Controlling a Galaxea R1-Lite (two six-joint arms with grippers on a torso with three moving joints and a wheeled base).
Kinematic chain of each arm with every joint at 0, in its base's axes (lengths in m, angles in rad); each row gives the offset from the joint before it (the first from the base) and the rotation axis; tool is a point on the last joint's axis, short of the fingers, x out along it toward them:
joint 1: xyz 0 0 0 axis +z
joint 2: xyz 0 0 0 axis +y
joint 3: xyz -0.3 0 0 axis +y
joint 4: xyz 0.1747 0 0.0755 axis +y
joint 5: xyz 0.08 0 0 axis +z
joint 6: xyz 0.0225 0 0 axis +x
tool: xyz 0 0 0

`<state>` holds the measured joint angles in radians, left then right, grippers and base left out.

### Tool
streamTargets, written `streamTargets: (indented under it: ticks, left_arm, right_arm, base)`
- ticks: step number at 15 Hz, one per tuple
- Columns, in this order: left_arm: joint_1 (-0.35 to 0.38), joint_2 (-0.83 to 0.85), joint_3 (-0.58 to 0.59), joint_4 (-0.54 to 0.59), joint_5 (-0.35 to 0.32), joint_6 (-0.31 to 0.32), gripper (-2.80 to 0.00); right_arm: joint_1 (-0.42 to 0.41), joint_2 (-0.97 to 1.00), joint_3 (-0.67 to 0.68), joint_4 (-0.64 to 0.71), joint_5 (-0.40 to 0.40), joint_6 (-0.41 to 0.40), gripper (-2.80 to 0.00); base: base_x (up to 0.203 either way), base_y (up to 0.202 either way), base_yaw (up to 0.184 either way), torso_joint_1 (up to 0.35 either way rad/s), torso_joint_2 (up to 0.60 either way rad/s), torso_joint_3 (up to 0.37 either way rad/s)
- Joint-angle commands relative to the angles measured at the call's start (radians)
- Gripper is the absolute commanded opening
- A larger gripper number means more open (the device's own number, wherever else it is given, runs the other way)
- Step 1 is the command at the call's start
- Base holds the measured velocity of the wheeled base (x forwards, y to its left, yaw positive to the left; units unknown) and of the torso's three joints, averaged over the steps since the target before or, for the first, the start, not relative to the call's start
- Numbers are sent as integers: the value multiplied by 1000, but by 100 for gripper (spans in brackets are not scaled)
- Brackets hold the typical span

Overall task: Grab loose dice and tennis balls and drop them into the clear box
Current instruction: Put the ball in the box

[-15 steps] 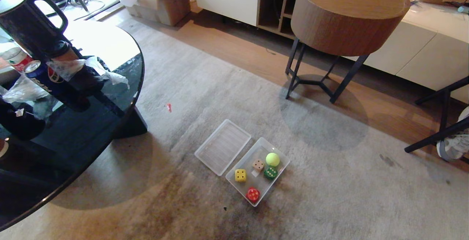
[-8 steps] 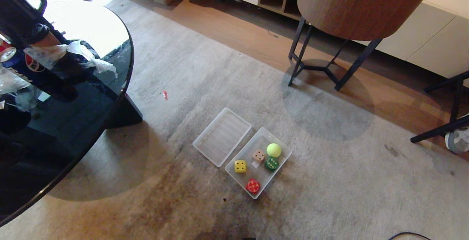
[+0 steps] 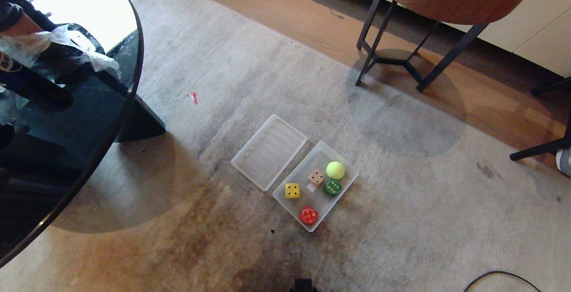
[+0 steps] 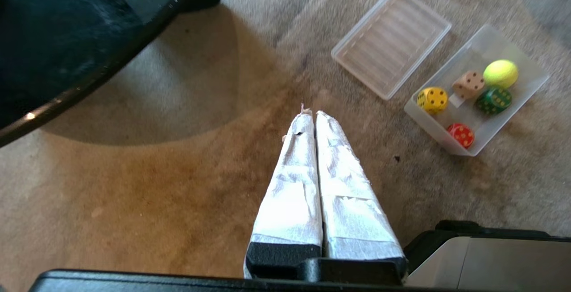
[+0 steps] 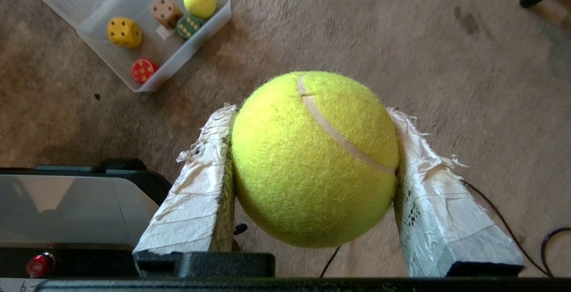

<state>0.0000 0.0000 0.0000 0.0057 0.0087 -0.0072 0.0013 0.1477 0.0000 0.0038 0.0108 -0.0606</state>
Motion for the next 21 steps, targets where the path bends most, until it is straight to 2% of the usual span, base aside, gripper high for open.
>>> streamTargets:
  ticks: [1, 10, 21]
  left_arm:
    - [0, 0, 0, 0, 1, 0, -280]
    - [0, 0, 0, 0, 1, 0, -280]
    - [0, 0, 0, 0, 1, 0, -280]
  right_arm:
    - [0, 0, 3, 1, 0, -1, -280]
    - [0, 0, 3, 0, 0, -1, -280]
    - [0, 0, 2, 4, 0, -2, -280]
  base:
    - [0, 0, 0, 3, 2, -198]
    - [0, 0, 0, 1, 3, -191]
    - [0, 0, 0, 0, 0, -13]
